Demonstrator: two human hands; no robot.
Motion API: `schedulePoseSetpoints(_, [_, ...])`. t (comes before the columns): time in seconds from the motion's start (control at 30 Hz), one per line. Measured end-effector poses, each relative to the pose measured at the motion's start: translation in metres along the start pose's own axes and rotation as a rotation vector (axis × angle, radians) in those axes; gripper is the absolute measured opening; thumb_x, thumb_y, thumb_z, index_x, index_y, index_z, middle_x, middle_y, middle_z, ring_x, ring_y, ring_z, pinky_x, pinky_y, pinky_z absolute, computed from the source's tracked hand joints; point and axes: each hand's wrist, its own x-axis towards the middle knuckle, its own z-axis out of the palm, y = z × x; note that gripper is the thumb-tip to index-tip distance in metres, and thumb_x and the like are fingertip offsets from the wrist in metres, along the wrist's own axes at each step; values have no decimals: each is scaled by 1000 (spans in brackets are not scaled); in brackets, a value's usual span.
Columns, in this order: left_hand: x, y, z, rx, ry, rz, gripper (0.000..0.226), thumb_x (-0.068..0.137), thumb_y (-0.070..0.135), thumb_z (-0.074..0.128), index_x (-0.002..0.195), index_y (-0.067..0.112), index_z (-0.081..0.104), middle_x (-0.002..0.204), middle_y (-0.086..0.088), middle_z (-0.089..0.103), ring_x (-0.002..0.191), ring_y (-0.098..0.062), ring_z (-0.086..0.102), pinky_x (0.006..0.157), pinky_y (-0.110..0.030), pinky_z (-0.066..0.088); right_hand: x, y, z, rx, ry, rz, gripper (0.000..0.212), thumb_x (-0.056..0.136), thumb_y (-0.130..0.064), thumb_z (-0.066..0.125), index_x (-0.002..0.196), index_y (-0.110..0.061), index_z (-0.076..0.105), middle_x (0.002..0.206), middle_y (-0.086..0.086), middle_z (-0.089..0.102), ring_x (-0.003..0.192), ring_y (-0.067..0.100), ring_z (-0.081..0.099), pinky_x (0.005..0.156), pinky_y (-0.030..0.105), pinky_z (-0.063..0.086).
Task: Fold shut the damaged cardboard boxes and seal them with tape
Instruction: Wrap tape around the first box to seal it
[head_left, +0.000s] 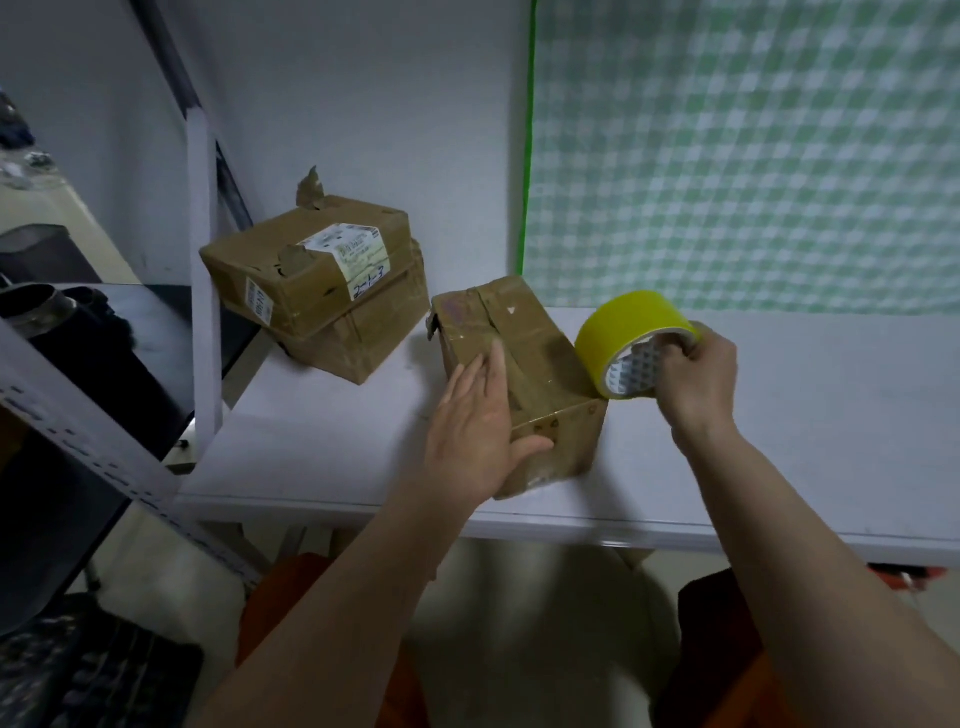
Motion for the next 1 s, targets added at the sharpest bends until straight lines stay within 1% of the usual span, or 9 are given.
schedulePoseSetpoints(0.07, [2, 1, 0, 1, -8, 11, 112, 81, 59, 61, 151, 11, -11, 161, -4, 5, 147, -16, 3, 112, -22, -6, 4, 6, -3, 98, -16, 71, 13, 89, -3, 49, 84, -10, 60, 68, -4, 57, 65, 14, 55, 62, 25, 43])
schedulePoseSetpoints(0.13, [3, 3, -2, 8, -27, 11, 113, 80, 59, 62, 151, 11, -11, 161, -5, 4, 147, -17, 2, 110, -21, -9, 4, 13, 1, 259, -66, 193, 5, 86, -6, 61, 88, -11, 62, 76, 3, 63, 72, 19, 62, 67, 33, 54])
schedulePoseSetpoints(0.27, [12, 14, -7, 4, -47, -51, 123, 73, 65, 66, 151, 11, -12, 158, -8, 15, 146, -20, 10, 117, -30, -2, 0, 16, 10, 535, -141, 446, 5, 84, -4, 65, 83, -7, 62, 79, 10, 64, 73, 24, 64, 69, 38, 55])
schedulePoseSetpoints(0.4, [14, 20, 4, 64, 21, -86, 126, 70, 71, 62, 150, 11, -15, 148, -6, 27, 137, -21, 20, 118, -33, 8, 4, 9, 11, 475, -131, 343, 21, 89, -1, 57, 72, -12, 62, 59, -3, 66, 58, 14, 64, 51, 26, 55])
schedulePoseSetpoints(0.57, [14, 10, 14, 43, 112, -62, 132, 65, 74, 64, 150, 7, -13, 146, -8, 33, 137, -21, 26, 118, -34, 6, 25, 5, 3, 353, -134, 207, 26, 84, 8, 52, 73, -12, 65, 78, 11, 65, 76, 28, 64, 72, 45, 55])
schedulePoseSetpoints(0.67, [15, 8, 17, 56, 135, -54, 134, 64, 75, 64, 150, 7, -12, 145, -8, 35, 136, -21, 28, 118, -34, 6, 29, 15, 0, 363, -130, 287, 19, 85, 9, 52, 84, -6, 65, 86, 15, 64, 80, 30, 63, 74, 47, 55])
schedulePoseSetpoints(0.8, [16, 6, 21, 90, 149, -47, 133, 63, 77, 62, 151, 5, -6, 143, -9, 36, 133, -22, 31, 118, -37, 16, 31, 27, 2, 386, -169, 341, 18, 86, 9, 51, 95, 0, 64, 92, 19, 62, 82, 32, 62, 72, 44, 54])
schedulePoseSetpoints(0.93, [16, 8, 20, 44, 113, -56, 129, 66, 74, 63, 152, 8, -8, 148, -6, 26, 135, -21, 20, 112, -34, 23, 29, 41, 6, 443, -202, 441, 16, 86, 9, 50, 87, -2, 61, 80, 13, 61, 74, 28, 61, 64, 36, 53])
schedulePoseSetpoints(1.0, [16, 9, 18, 31, 90, -53, 126, 68, 72, 64, 152, 10, -8, 151, -4, 20, 137, -19, 14, 112, -34, 24, 27, 47, 9, 479, -216, 504, 15, 85, 9, 51, 95, 1, 59, 81, 14, 61, 73, 27, 61, 63, 37, 53])
